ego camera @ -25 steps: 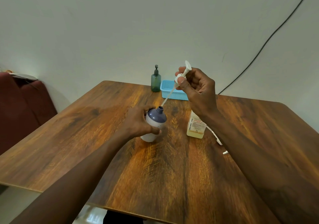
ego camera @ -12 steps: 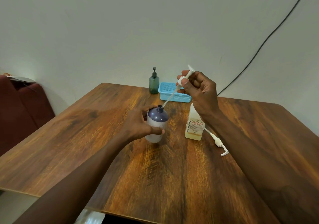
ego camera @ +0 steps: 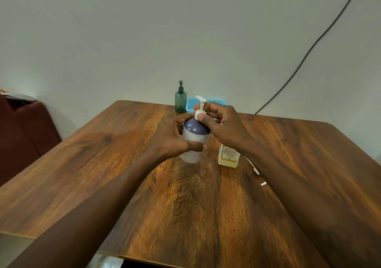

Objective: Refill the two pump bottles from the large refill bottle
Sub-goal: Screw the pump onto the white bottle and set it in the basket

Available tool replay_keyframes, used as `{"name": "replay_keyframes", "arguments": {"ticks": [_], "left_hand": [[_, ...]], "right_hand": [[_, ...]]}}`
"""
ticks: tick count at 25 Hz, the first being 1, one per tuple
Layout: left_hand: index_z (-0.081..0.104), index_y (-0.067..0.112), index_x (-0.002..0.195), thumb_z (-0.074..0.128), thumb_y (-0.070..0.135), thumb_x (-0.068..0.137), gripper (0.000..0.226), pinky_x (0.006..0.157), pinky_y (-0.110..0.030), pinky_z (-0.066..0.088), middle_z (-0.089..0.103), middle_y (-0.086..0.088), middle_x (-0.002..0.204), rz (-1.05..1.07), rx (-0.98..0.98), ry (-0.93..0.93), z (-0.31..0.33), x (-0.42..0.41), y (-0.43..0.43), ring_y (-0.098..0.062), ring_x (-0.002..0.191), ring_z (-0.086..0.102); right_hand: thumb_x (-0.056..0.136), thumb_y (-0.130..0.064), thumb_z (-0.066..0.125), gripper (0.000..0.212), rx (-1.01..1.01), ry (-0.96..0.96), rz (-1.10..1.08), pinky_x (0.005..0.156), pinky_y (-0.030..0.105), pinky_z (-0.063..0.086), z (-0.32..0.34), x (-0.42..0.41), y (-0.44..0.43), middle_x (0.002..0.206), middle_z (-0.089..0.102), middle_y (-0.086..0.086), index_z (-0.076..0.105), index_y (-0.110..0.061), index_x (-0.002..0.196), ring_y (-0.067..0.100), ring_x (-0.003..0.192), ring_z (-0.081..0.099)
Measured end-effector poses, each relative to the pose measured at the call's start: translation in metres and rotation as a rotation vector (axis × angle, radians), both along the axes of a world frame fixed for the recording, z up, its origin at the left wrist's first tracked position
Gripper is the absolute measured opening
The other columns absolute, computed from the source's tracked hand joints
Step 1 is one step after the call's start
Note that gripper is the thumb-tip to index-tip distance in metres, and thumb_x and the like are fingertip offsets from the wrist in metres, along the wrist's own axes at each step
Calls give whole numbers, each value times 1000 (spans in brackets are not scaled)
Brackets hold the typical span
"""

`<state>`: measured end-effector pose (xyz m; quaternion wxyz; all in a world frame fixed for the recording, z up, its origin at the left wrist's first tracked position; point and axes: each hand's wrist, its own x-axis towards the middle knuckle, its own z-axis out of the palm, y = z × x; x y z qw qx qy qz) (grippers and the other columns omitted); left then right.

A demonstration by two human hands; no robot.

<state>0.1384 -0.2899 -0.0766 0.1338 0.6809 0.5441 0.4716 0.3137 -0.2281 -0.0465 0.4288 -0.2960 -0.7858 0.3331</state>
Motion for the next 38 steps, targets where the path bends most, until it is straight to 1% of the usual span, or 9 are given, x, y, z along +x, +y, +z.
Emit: {"name": "replay_keyframes", "arguments": {"ticks": [4,8,12,15,18,21,27,33,38], "left_hand": [[68,35,124,95,35,54,76,73,-10,54,70,21,101,41,47,57,1,9,2,12,90,65],[69,27,123,91,49,50,79,77,-28,62,75,11,105,68,52,52,-1,19,9,0,88,69],[67,27,129,90,57,52,86,82,-32,62,75,10,112,48,79,74,4,20,17,-3,95,70],[65,28,133,89,59,54,87,86,-34,62,74,9,116,18,76,62,8,17,21,-6,100,70],[67,29,129,88,60,53,85,84,-35,62,75,10,112,18,66,87,10,20,20,-6,98,70],[68,27,124,86,64,49,85,79,-34,63,75,9,107,34,57,103,15,26,20,-5,91,70],[65,26,133,88,57,55,87,86,-32,62,74,7,115,-2,81,43,24,20,21,-9,99,70],[69,29,121,88,65,51,80,77,-35,63,75,12,104,22,64,52,20,27,17,-5,91,70],[66,29,130,94,48,58,80,84,-34,62,74,11,111,-19,89,41,28,24,16,-6,97,70]], "right_hand": [[64,-58,91,47,163,-37,-359,70,32,62,4,3,-4,77,76,-10,75,-20,87,2,73,73],[50,-89,73,72,203,-181,-565,55,26,52,17,1,-5,70,64,-10,56,-23,74,6,67,66],[81,-50,80,62,-68,30,-144,88,25,60,28,15,-2,120,70,-5,55,-22,130,8,106,69],[95,-9,71,55,-135,129,66,89,30,61,32,26,-2,120,73,0,48,-21,144,11,110,71],[76,-37,89,59,48,25,-173,79,24,62,35,24,-5,99,77,-5,61,-22,126,6,89,75],[61,-74,78,67,192,-77,-467,66,15,55,35,18,-7,82,69,-12,64,-24,103,2,73,68],[97,-12,69,59,-145,-18,76,95,31,58,46,28,-1,132,68,3,43,-23,150,13,118,67],[60,-62,89,65,100,-35,-441,66,20,57,47,19,-11,76,70,-10,59,-28,107,3,67,67],[93,-18,75,64,-141,-26,-1,95,32,59,50,29,-4,128,70,-1,44,-22,148,9,114,68]]}}
